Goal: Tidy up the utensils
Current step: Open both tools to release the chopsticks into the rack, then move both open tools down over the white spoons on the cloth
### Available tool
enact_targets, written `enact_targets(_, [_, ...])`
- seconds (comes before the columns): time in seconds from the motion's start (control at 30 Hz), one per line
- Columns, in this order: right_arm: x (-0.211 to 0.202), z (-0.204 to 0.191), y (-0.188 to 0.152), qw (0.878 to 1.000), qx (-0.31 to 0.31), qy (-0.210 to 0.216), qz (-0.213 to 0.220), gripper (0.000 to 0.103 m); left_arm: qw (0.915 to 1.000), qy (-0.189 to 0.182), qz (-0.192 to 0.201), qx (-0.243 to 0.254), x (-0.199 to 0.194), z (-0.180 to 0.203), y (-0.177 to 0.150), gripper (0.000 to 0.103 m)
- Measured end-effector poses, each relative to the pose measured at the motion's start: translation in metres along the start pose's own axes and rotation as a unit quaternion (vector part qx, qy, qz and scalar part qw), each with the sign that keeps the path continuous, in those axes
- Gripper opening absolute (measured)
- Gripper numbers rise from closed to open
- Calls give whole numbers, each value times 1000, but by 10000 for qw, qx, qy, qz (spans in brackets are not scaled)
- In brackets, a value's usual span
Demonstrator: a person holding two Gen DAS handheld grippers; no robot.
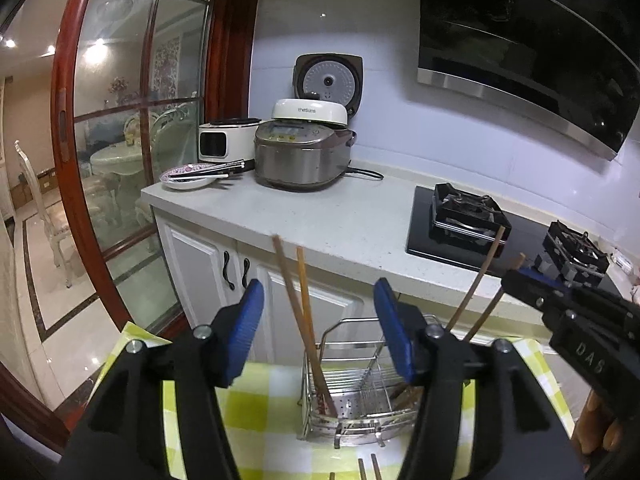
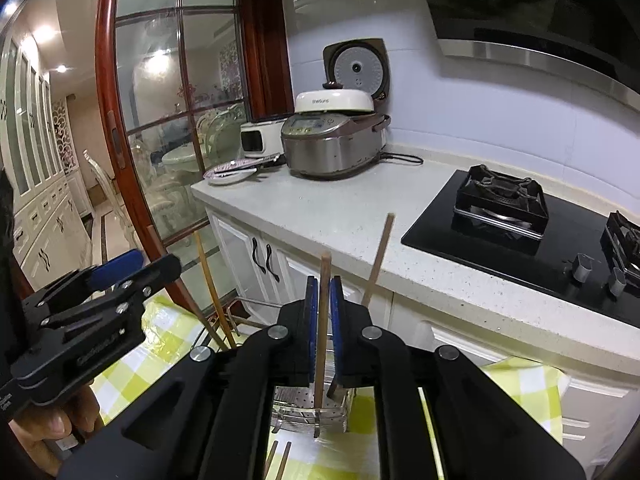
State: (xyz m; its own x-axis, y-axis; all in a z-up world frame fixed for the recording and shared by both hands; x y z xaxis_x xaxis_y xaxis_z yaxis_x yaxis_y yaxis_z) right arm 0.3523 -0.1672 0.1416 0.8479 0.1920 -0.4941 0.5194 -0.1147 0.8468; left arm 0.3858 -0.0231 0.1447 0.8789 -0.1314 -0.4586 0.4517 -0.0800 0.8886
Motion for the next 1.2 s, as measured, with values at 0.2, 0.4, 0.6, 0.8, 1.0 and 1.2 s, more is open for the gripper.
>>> enact_targets(0.2, [-27, 6, 4, 9990, 40, -170, 413, 73, 9999, -28, 51, -157, -21, -8, -2, 72])
enact_targets(0.4, [-67, 19, -13, 9969, 154, -300, 704, 83, 9995, -152, 41, -281, -55, -8, -24, 77])
enact_targets(0.6, [-106, 38, -67, 9948, 261, -579, 793, 84, 9990, -252, 67, -369, -95, -2, -61, 81])
enact_targets(0.8, [-130, 59, -135, 9927, 416, -982, 569, 84, 9998, -85, 137, -98, -137, 4, -110, 87])
enact_targets(1.0, [-140, 72, -204, 9912, 484, -1223, 167, 85, 9993, 204, -327, 0, -146, 3, -173, 87])
enact_targets(1.2, [-132, 68, -248, 9924, 160, -1132, -454, 84, 9969, -31, -755, 206, -133, 14, -209, 86])
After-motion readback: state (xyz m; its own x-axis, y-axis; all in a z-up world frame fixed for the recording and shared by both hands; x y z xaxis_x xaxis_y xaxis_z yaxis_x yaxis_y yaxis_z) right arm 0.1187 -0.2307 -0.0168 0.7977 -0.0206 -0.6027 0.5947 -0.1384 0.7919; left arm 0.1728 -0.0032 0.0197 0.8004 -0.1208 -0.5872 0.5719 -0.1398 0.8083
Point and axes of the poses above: each gripper's, at about its wrist camera, not at the fingertips, and x roughly the way its jaws point, z to its right, y to its top, the point moved 2 cm from there along x, roughly the way its jaws point, and after that the axes turned 6 degrees about x, right-handed, at the moved point
